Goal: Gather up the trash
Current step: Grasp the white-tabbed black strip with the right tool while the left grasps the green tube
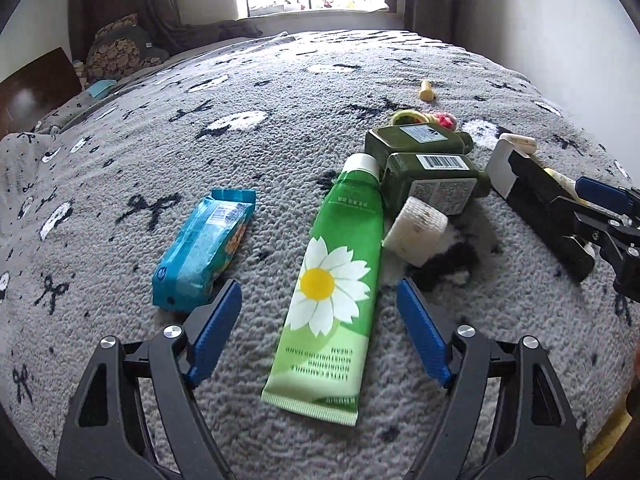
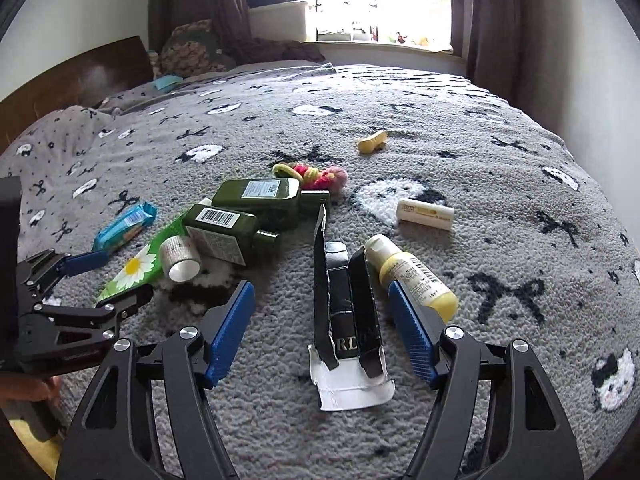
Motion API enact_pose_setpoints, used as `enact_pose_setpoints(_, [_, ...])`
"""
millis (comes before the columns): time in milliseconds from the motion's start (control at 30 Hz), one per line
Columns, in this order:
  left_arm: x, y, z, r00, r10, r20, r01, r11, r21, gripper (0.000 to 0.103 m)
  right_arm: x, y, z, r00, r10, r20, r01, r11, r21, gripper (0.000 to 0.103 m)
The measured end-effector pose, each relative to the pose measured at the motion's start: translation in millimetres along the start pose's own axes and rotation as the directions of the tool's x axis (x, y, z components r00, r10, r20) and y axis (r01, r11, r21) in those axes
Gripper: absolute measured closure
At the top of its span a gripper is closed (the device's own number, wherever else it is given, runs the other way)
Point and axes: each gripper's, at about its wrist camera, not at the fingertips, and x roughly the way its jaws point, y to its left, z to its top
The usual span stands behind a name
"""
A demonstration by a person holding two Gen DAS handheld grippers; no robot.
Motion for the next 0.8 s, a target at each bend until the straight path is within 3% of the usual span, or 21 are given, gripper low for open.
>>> enact_pose_setpoints(100, [15.9,1.3,6.4,1.000,-0.023,-0.021,0.022,0.999,-0.024,0.040,13.9,3.7,1.6,1.000,0.008,-0.030,-0.008,1.000,-0.014,0.047])
enact_pose_setpoints(167, [20.6,1.1,11.1,0.999,-0.034,-0.015,0.034,0.999,-0.028,0.042,21.5,6.4,1.6,0.999,0.007,-0.042,-0.008,1.000,-0.027,0.051])
enact_pose_setpoints(300, [27.6,-1.1,17.2,0.997,-0.067,-0.025,0.067,0.998,-0.020,0.057,32.8,8.0,-0.3,0.998,0.010,-0.070,-0.012,0.999,-0.032,0.078])
enact_pose_setpoints(400, [26.5,-1.4,15.3,0.997,-0.072,-0.030,0.071,0.997,-0.020,0.058,35.6,6.7,-2.2,0.997,0.010,-0.079,-0.013,1.000,-0.028,0.094])
enact_pose_setpoints(800, [-8.0,1.6,-9.6,0.996,-0.084,-0.030,0.082,0.995,-0.056,0.062,-2.7,10.4,-13.5,1.000,0.013,-0.016,-0.015,0.995,-0.095,0.098])
